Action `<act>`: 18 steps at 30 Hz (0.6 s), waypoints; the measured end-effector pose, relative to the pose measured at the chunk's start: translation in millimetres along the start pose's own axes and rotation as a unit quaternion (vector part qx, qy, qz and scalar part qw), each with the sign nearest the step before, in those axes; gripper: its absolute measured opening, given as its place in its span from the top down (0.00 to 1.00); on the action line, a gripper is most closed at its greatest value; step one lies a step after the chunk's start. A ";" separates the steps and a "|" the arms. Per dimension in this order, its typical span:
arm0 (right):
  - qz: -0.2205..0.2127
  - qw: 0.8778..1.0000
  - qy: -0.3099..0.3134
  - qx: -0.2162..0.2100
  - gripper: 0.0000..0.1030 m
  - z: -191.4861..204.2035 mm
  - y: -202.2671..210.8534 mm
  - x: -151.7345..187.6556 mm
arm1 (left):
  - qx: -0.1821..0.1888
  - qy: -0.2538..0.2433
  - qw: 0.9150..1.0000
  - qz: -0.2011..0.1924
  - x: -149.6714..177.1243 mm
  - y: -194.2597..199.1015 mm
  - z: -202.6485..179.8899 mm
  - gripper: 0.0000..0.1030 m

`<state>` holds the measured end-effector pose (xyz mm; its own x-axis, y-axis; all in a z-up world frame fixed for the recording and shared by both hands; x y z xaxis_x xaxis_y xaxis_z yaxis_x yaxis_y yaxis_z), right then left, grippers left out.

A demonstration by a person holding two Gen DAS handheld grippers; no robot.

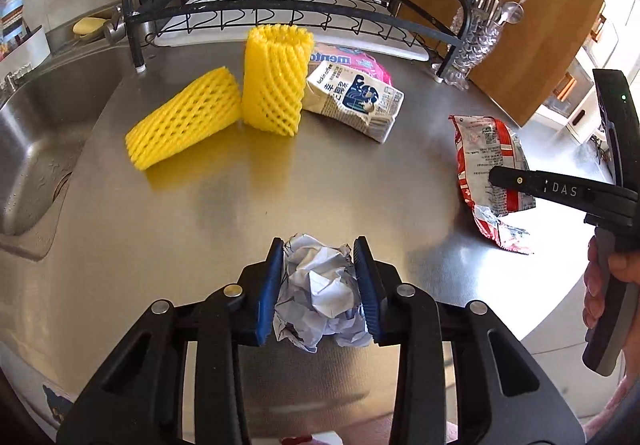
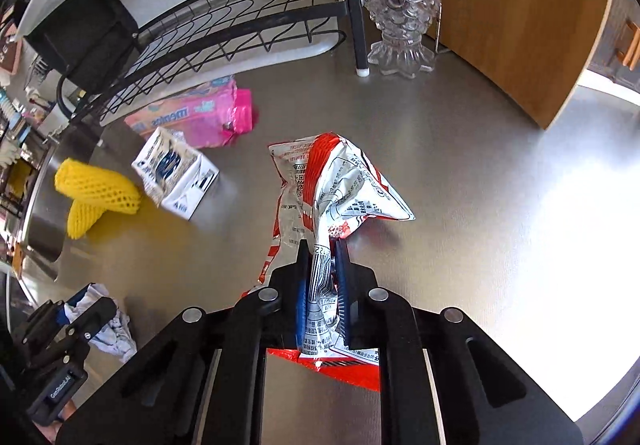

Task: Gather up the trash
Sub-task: 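Carry the paper and snack bag down over the black bin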

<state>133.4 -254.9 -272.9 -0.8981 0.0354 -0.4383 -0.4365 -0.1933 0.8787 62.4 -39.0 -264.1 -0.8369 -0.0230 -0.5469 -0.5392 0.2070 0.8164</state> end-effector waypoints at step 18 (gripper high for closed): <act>0.006 1.000 -0.010 -0.016 0.87 74.3 65.0 175.5 | 0.039 -0.040 0.998 0.014 125.1 78.8 15.2 0.71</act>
<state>-56.5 -188.4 -278.6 -0.9039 0.0518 -0.4246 -0.4248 -0.2248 0.8769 -83.4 -10.7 -271.0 -0.8392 0.0618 -0.5403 -0.5047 0.2815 0.8161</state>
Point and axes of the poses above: each gripper's, at about its wrist camera, not at the fingertips, and y roughly against the way its jaws point, z to its left, x to its underside, the point moved 2 cm from there along -y, roughly the way its jaws point, and after that the axes turned 1 degree about x, right-handed, at the moved point
